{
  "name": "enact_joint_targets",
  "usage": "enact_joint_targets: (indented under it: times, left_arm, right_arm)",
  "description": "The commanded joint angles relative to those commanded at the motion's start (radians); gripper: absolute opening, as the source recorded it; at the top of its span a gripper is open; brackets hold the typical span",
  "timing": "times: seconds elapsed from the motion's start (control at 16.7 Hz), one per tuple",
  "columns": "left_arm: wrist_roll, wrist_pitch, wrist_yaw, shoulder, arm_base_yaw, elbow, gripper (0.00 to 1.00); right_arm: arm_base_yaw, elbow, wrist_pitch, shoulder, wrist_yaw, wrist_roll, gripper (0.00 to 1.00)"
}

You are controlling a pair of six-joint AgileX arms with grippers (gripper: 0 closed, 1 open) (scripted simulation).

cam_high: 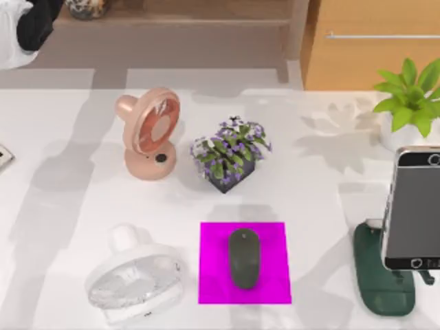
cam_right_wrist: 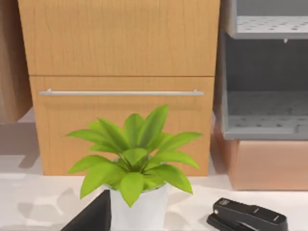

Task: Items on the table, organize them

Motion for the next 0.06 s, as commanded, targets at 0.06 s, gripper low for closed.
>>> enact_joint_targets:
  times: [0.06]
  left_arm:
    - [0.000, 0.000, 0.000, 0.000, 0.000, 0.000, 1.00]
  right_arm:
    - [0.000, 0.000, 0.000, 0.000, 0.000, 0.000, 1.00]
